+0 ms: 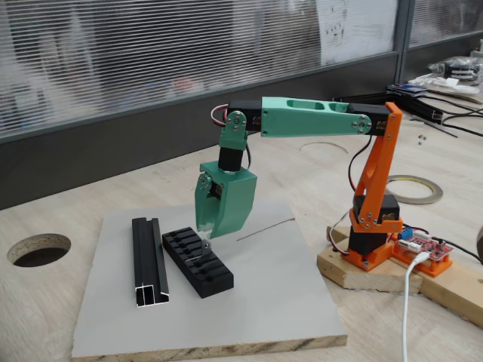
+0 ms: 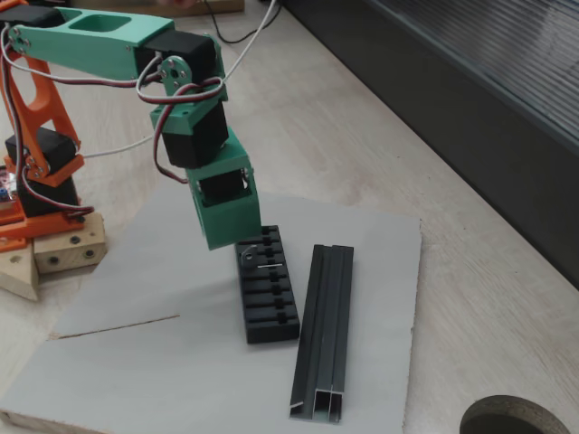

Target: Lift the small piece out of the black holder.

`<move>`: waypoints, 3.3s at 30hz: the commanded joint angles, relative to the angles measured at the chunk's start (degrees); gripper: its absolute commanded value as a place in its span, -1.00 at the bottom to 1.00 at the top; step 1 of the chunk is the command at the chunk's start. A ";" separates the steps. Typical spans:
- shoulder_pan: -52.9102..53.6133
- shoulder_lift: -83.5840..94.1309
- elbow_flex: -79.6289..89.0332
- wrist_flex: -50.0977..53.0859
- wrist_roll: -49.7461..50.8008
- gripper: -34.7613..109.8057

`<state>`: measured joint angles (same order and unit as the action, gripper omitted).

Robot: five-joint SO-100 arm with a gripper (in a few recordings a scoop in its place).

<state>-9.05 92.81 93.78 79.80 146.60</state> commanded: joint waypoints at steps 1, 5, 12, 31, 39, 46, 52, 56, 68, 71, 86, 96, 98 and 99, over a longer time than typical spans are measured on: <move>-0.44 0.53 -1.58 0.18 -0.44 -0.02; -0.44 1.41 -1.49 1.93 -0.53 0.12; -0.44 0.44 -0.88 3.43 -1.14 0.13; -0.26 -6.15 -0.97 2.55 -0.62 0.13; 3.43 -6.24 -1.58 2.55 -0.53 0.13; 2.81 -6.24 -1.58 2.46 -0.53 0.13; 2.64 -6.24 -1.67 2.46 -0.44 0.13; 2.64 -6.24 -1.67 2.46 -0.44 0.13; 2.64 -6.24 -1.76 2.46 4.22 0.13; 2.55 -6.24 -1.76 2.46 6.42 0.13; -2.46 -6.33 -1.76 2.37 6.94 0.13; -2.02 -10.46 -2.20 2.29 6.94 0.13; -2.11 -10.90 -3.69 2.46 6.94 0.13; -2.20 -11.34 -4.48 2.46 6.94 0.13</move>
<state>-10.46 81.39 91.93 82.00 152.40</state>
